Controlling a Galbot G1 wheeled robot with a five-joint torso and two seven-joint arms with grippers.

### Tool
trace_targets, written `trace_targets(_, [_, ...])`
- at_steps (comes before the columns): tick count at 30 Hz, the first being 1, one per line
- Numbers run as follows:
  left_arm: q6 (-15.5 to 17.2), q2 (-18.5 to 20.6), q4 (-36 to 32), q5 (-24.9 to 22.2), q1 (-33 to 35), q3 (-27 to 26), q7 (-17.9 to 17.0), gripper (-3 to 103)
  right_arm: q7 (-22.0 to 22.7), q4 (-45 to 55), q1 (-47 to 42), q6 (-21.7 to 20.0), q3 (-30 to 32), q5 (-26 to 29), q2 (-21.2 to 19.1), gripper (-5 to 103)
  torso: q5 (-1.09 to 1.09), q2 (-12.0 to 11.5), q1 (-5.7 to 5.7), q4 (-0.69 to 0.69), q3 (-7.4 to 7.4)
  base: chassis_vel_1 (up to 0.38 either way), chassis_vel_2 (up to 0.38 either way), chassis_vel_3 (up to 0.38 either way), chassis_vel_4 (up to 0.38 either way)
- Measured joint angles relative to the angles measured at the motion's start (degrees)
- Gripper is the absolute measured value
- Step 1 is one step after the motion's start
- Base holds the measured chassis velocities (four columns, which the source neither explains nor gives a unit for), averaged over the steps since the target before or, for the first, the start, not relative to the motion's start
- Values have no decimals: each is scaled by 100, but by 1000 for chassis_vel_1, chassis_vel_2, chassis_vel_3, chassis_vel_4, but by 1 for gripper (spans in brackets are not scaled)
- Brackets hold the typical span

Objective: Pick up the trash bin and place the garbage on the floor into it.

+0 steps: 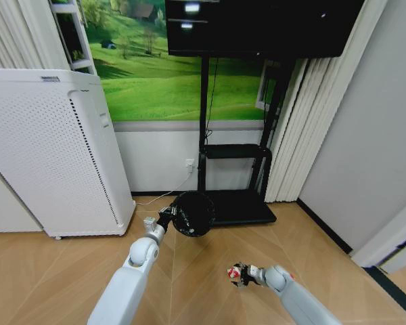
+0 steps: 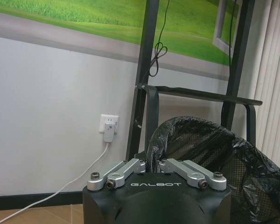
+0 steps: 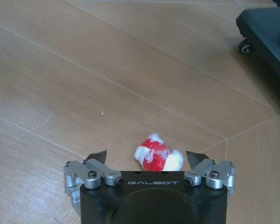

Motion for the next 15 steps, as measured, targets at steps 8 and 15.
trace_targets(8, [0, 25, -1, -6, -17, -12, -3, 7, 754, -365, 135, -862, 17, 930, 240, 100, 0, 0, 0, 1, 0, 0, 0, 0, 0])
trace_targets(15, [0, -8, -3, 2, 8, 1, 26, 7, 1921, 91, -205, -2111, 91, 2601, 131, 100, 0, 0, 0, -1, 0, 0, 0, 0, 0])
